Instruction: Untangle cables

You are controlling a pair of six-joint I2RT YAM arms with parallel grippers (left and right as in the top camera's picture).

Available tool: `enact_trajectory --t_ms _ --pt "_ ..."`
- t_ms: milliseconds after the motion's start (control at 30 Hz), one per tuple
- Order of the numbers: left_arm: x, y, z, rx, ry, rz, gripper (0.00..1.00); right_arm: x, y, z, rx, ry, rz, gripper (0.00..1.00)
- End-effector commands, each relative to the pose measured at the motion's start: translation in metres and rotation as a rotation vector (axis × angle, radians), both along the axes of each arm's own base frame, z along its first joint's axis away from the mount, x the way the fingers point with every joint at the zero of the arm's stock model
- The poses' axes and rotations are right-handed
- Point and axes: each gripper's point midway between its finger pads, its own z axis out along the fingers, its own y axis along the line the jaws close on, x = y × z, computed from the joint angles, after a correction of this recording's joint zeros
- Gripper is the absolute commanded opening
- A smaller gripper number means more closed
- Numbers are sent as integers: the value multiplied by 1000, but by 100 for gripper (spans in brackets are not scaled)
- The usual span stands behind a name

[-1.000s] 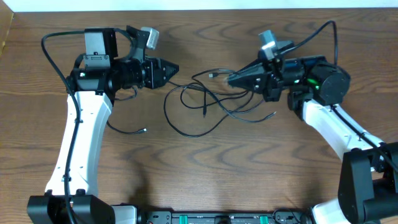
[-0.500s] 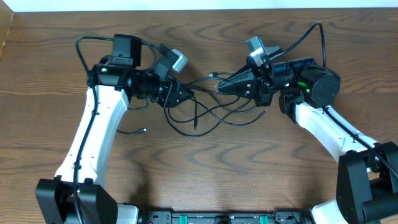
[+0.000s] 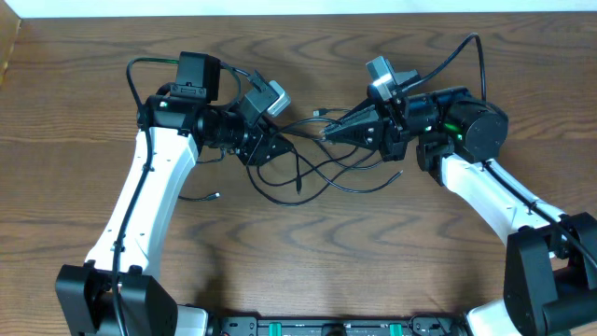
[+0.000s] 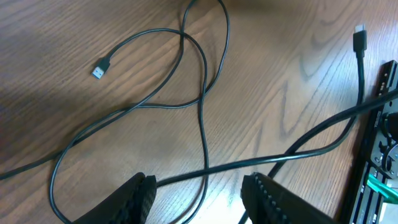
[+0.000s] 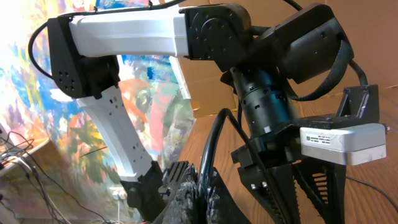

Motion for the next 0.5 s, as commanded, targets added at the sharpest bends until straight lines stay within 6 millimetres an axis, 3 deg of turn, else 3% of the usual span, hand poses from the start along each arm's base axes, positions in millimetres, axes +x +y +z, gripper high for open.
enact_trajectory --t_ms 0,100,233,467 --pt "0 1 -5 13 -3 -18 50 -2 1 8 37 -55 -12 1" --pt "0 1 -5 13 -4 -19 50 -2 0 7 31 -56 -8 1" --pt "-2 1 -7 31 -49 -72 38 -3 0 7 30 -57 -6 1" --pt "0 18 -24 173 -109 -119 38 -3 0 7 30 -57 -6 1"
